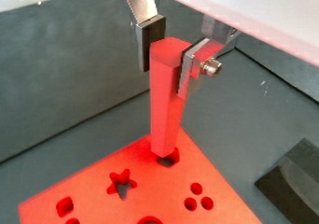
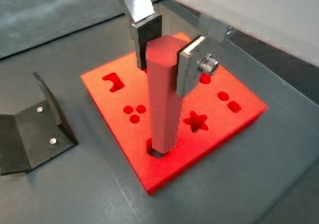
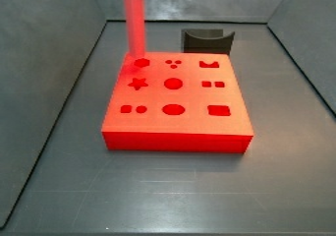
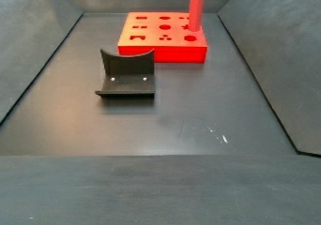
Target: Insert the hexagon object.
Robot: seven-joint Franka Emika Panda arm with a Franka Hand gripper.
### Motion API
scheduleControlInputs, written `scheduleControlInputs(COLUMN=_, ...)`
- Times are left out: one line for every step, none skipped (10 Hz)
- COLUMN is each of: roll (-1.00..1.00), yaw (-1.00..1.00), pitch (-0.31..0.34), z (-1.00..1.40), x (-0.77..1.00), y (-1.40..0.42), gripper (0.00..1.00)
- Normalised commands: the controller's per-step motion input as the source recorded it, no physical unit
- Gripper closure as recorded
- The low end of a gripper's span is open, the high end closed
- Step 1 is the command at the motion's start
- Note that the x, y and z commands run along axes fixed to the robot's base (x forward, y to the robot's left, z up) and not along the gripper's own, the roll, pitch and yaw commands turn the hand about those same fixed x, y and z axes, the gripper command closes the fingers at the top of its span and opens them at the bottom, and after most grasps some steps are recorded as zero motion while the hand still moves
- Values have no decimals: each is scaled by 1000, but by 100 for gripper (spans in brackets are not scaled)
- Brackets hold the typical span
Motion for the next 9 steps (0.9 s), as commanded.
scheduleControlInputs(roll=20, yaw=240, pitch=-46, z=-137, x=426, y=0, gripper=100)
scheduleControlInputs(roll=3, yaw=111, pitch=-37, z=-143, x=0, y=149, gripper=100)
scheduleControlInputs(roll=0, yaw=0, pitch=0, z=-83, x=-60, y=154, gripper=100)
scheduleControlInputs(roll=30, yaw=0, pitch=0, z=-57, x=-63, y=100, gripper=100)
scheduleControlInputs(roll=47, yaw=0, pitch=0, z=-57, x=-77, y=54, gripper=100)
scheduleControlInputs(roll=26, yaw=0, pitch=0, z=-100, x=-149, y=0, gripper=100)
scheduleControlInputs(roll=47, yaw=17, pitch=0, z=-137, x=-20, y=-31, gripper=100)
scheduleControlInputs(roll=70, yaw=46, pitch=0, z=-171, x=0, y=0, gripper=100)
scheduleControlInputs(roll=84, yaw=34, pitch=0, z=-163, x=0, y=0, gripper=100)
